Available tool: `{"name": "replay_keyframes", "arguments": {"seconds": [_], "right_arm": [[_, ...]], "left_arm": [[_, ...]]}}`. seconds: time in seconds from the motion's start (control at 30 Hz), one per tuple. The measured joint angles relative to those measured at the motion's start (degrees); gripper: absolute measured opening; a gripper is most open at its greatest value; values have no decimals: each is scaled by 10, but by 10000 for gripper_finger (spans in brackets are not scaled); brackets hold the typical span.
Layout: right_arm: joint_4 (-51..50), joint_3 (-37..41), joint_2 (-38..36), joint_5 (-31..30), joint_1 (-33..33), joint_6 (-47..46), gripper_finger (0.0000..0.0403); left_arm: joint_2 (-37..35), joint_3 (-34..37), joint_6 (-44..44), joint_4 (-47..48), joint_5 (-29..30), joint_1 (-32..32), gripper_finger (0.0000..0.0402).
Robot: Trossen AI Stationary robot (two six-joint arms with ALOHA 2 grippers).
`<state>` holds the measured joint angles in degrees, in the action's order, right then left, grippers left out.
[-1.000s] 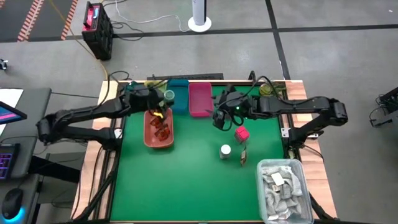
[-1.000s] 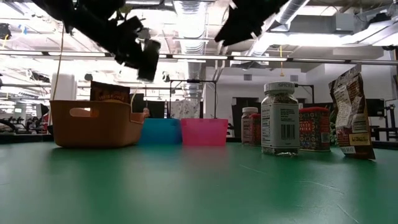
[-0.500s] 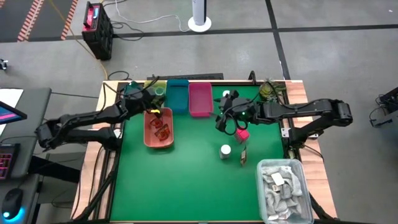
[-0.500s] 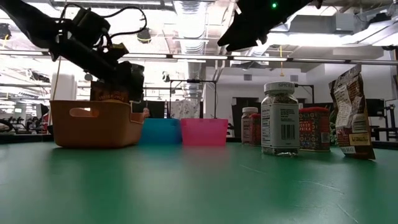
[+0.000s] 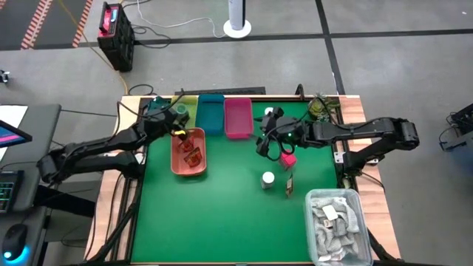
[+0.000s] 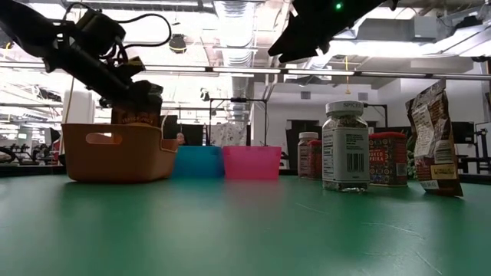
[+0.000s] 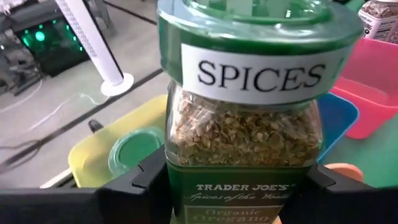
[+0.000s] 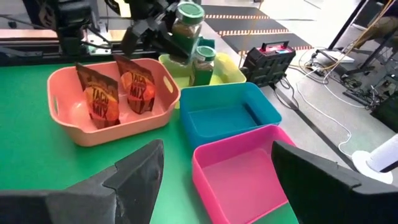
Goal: Sort spices by type
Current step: Put the green seasoning bottle into the yellow bin
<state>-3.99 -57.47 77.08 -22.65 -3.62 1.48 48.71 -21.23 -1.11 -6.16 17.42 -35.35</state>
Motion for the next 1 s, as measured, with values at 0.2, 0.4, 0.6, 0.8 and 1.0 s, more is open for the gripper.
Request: {"name": "replay_keyframes", "arguments": {"seconds": [0.2, 0.4, 0.6, 0.8, 1.0], "right_arm": [[0, 0, 0, 0, 10, 0, 329], [2, 0, 0, 0, 18, 0, 329], [2, 0, 0, 0, 22, 0, 329], [11, 0, 0, 0, 27, 0, 329], [20, 0, 0, 0, 29, 0, 329]], "left_arm": [[-17, 0, 33, 68, 35, 0, 204], [-24, 0, 42, 88, 69, 0, 204], [-23, 11, 40, 66, 72, 0, 204], [-22, 87, 36, -63, 68, -9, 204], [-22, 129, 61, -127, 58, -25, 204]]}}
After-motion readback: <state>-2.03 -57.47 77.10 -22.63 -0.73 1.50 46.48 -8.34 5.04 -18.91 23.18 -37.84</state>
